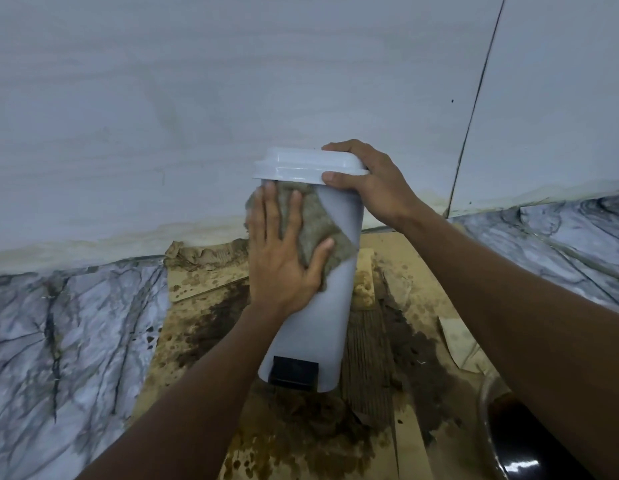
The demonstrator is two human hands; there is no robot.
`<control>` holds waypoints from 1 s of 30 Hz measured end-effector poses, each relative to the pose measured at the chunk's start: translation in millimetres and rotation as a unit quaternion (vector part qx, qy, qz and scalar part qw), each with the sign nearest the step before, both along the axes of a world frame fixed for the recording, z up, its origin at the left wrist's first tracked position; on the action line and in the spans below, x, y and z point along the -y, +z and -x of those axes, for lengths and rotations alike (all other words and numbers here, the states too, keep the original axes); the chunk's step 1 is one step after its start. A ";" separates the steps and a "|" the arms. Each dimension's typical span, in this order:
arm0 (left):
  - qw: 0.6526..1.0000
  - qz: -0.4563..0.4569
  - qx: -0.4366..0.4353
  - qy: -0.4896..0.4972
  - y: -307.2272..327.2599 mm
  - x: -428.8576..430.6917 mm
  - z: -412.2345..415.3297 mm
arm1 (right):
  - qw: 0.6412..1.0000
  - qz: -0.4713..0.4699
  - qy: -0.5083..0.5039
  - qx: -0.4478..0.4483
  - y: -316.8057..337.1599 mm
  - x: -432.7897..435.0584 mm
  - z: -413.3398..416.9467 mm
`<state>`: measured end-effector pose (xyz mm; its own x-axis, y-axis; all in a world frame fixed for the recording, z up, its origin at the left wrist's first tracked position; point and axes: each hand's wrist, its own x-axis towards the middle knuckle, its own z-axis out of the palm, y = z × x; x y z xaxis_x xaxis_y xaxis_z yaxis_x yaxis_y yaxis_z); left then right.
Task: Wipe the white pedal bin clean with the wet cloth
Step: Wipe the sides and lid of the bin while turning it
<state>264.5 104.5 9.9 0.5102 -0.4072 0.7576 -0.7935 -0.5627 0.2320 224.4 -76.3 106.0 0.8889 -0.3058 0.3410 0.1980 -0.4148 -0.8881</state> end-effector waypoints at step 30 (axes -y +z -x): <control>0.967 -0.029 -0.221 -0.126 113.0 -60.3 51.5 | 0.966 0.249 0.065 0.006 -23.5 -52.7 101.3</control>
<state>213.0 164.8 122.9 0.6581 -0.5959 0.4602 -0.7373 -0.3864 0.5541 123.1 -23.6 82.5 0.9042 0.0123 0.4269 0.2854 -0.7610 -0.5826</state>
